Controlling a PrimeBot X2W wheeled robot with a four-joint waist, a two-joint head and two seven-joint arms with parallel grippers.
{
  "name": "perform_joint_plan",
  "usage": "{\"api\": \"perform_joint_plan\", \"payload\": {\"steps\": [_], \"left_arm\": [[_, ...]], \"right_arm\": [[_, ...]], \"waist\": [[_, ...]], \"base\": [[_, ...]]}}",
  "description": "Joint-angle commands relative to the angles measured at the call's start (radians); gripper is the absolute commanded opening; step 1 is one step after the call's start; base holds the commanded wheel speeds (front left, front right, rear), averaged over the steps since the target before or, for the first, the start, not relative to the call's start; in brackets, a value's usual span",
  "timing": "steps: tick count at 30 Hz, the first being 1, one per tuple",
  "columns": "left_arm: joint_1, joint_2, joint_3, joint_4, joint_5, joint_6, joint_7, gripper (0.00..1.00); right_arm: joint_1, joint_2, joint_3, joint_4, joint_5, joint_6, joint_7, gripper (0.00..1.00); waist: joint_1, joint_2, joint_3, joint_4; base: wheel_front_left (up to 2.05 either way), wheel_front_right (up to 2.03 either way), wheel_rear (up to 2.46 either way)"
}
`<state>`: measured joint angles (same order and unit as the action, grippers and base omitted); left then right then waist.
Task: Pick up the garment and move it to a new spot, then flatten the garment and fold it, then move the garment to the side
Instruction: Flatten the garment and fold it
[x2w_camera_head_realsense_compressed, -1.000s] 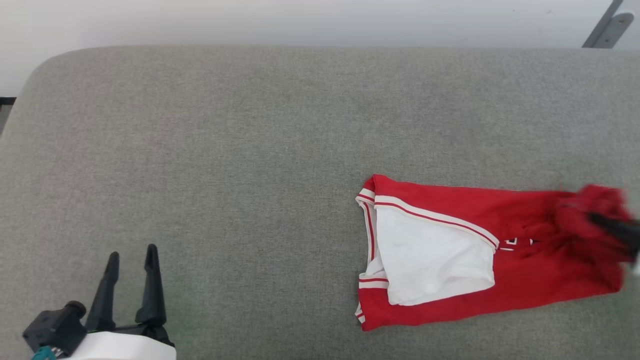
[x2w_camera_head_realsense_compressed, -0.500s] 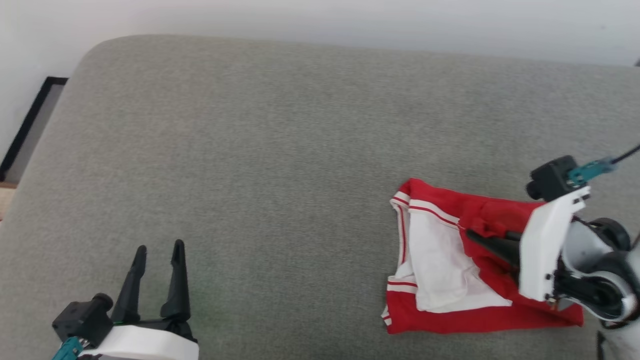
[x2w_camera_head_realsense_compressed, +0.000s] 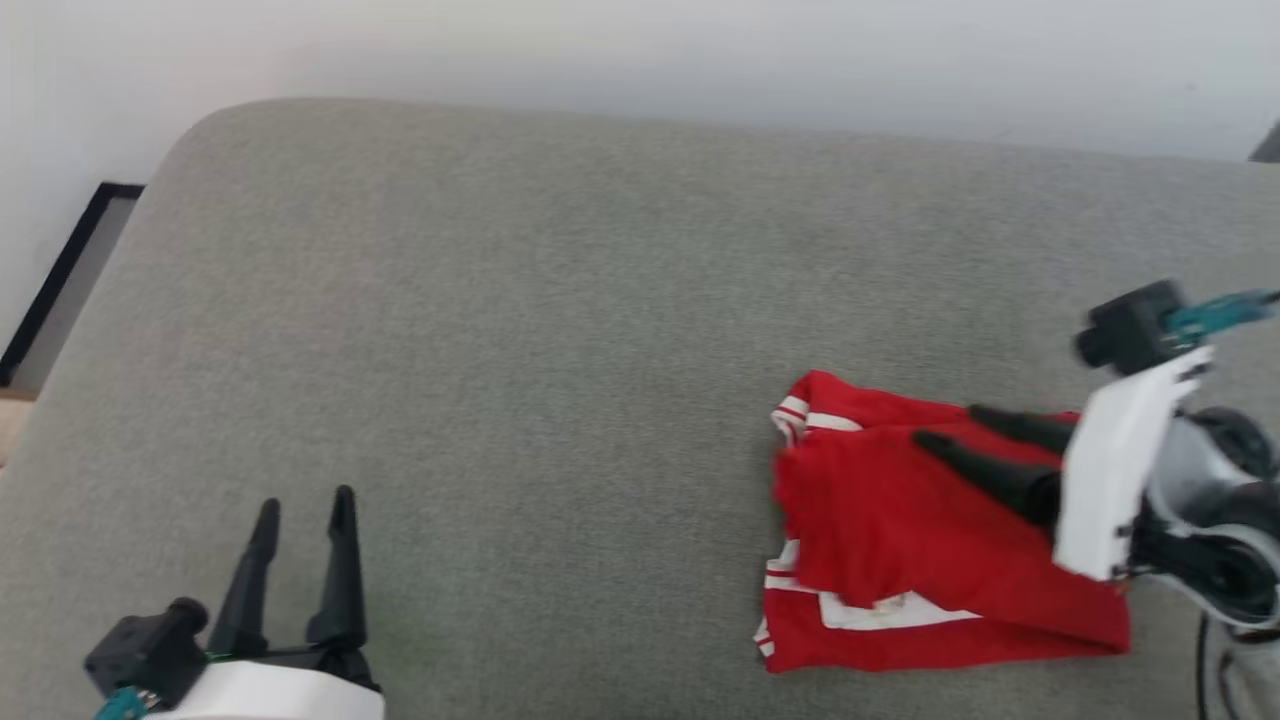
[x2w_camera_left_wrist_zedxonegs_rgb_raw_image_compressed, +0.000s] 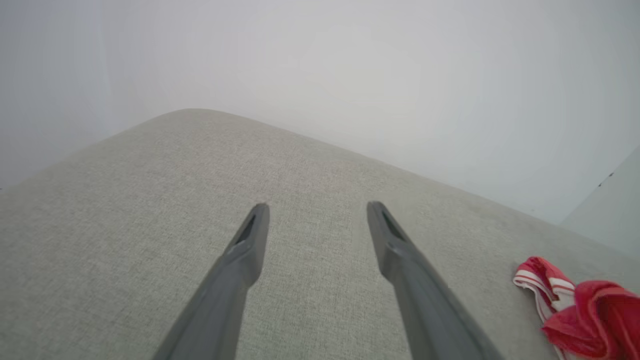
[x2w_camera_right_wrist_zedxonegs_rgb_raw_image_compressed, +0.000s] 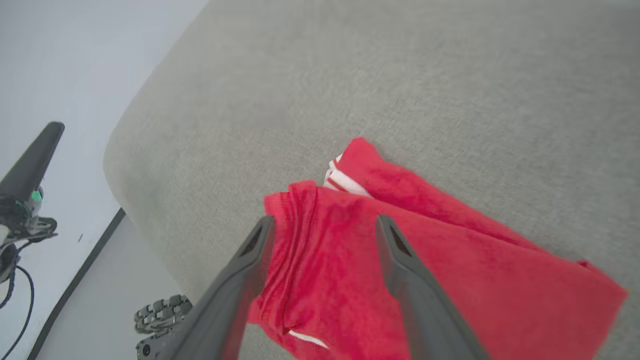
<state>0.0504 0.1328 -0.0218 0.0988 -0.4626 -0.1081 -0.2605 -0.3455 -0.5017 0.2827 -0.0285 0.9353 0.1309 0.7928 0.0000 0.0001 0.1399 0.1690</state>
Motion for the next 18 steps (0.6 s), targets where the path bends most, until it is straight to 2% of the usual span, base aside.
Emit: {"api": "perform_joint_plan", "payload": {"steps": [1,9,18], "left_arm": [[0.01,0.007,0.011,-0.006,0.001,-0.003,-0.006,1.0],[0.036,0.025,0.049,-0.022,0.014,0.0,-0.006,1.0],[0.067,0.047,0.075,-0.024,0.017,-0.001,-0.006,1.0]], "right_arm": [[0.014,-0.007,-0.016,-0.01,0.002,0.0,-0.013,1.0],[0.068,-0.044,-0.145,-0.044,-0.061,0.0,-0.149,1.0],[0.169,-0.038,-0.19,0.0,-0.158,0.0,-0.448,1.0]], "waist": [[0.0,-0.0001,-0.009,-0.019],[0.0,-0.0001,-0.033,-0.098],[0.0,-0.0001,-0.078,-0.179]], "base": [[0.0,0.0,0.0],[0.0,0.0,0.0],[0.0,0.0,0.0]]}}
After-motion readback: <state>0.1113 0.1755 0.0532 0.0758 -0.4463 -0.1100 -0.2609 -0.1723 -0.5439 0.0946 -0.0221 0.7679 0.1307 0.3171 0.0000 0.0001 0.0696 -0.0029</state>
